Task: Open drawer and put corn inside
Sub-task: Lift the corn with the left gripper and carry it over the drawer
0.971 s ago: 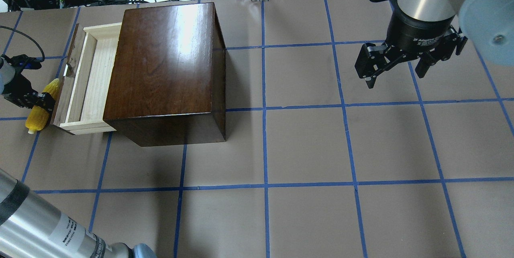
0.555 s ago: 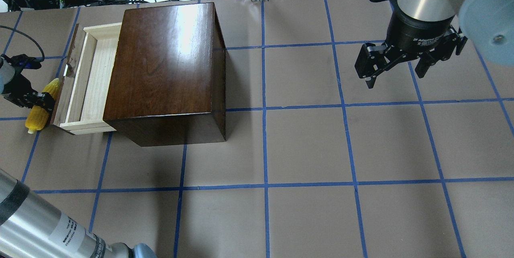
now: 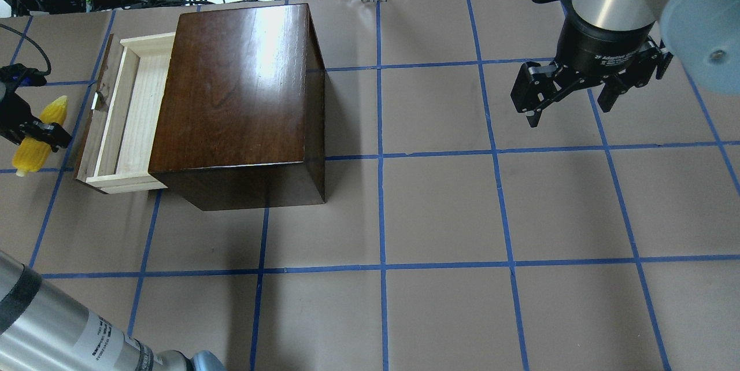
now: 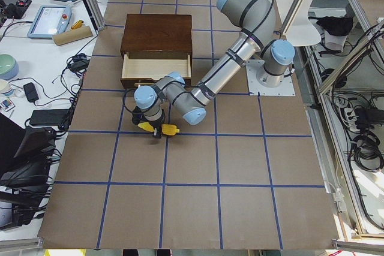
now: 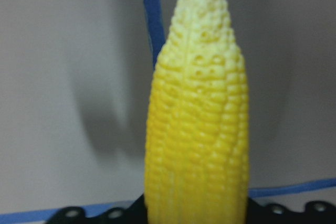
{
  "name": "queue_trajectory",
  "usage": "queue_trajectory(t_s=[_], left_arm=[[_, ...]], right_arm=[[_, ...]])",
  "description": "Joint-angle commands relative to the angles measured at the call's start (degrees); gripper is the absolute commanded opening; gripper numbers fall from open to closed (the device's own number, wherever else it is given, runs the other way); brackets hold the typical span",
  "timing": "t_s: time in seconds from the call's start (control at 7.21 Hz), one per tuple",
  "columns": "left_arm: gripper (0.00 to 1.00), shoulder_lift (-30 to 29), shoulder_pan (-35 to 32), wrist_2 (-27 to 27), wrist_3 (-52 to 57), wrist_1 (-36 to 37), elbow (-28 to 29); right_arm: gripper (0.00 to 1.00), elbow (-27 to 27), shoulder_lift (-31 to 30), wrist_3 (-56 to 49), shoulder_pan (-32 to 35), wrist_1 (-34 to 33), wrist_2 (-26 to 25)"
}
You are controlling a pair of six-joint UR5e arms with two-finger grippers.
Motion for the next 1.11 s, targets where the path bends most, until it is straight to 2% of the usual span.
queue_trajectory(t_s=[0.0, 0.55, 0.97], left_arm=[[0.00, 4.9, -1.2, -0.2, -0.4, -8.2, 2.8], [0.00, 10.9, -8.1, -1.9, -7.9, -14.9, 3.1], [0.00, 12.3, -15.4, -3.0, -19.8, -15.5, 1.4]], right_arm=[[1.00, 0.0, 0.0, 0.0, 0.0, 0.0, 0.0], [1.00, 0.0, 0.0, 0.0, 0.0, 0.0, 0.0], [1.00, 0.0, 0.1, 0.0, 0.0, 0.0, 0.0]])
